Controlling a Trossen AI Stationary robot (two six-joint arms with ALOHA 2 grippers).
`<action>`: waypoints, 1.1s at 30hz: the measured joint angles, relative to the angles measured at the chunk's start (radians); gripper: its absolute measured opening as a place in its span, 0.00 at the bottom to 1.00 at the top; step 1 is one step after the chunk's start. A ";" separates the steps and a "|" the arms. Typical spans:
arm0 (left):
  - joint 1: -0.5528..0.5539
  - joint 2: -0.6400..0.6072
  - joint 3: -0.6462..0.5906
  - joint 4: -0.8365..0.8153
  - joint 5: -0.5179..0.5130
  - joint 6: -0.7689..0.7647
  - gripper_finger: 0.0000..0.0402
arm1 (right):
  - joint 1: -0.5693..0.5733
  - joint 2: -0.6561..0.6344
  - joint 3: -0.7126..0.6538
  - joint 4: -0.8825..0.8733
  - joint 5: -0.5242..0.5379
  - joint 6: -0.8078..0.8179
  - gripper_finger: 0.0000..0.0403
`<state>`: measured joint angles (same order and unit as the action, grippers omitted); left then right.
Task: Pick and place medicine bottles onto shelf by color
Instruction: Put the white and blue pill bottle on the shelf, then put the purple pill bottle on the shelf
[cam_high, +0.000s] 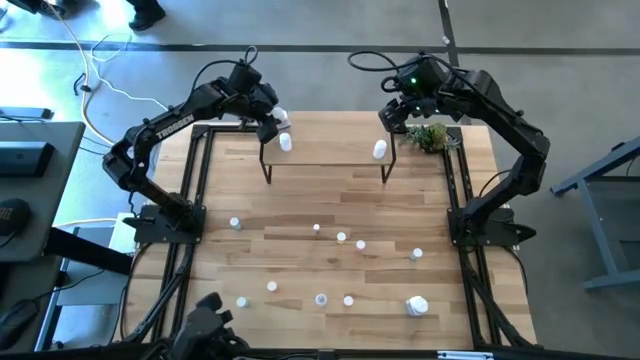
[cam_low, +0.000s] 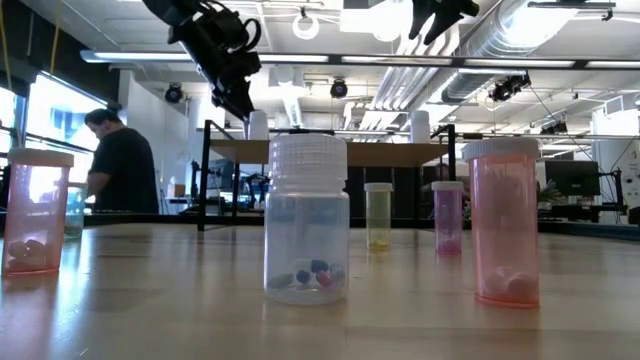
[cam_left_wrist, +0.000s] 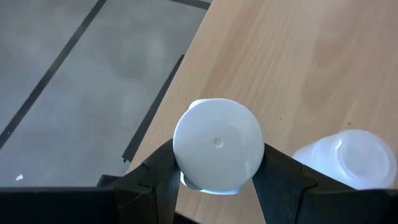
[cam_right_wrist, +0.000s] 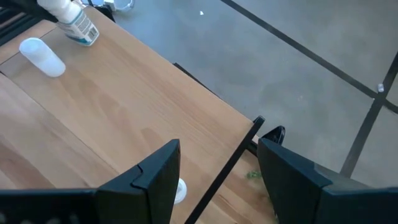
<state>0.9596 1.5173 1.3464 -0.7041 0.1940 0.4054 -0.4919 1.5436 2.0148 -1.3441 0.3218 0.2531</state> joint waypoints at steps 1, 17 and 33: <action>0.000 0.001 0.000 0.000 0.002 0.004 0.40 | 0.000 0.000 0.000 -0.001 0.000 0.000 0.51; -0.030 0.010 -0.001 0.001 -0.071 0.054 0.51 | 0.000 0.000 0.000 -0.006 0.000 0.000 0.51; -0.046 0.005 0.094 -0.028 -0.116 0.014 0.57 | 0.000 0.000 0.000 -0.006 0.000 0.008 0.51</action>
<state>0.9134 1.5223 1.4409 -0.7324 0.0776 0.4189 -0.4919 1.5436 2.0148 -1.3499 0.3218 0.2615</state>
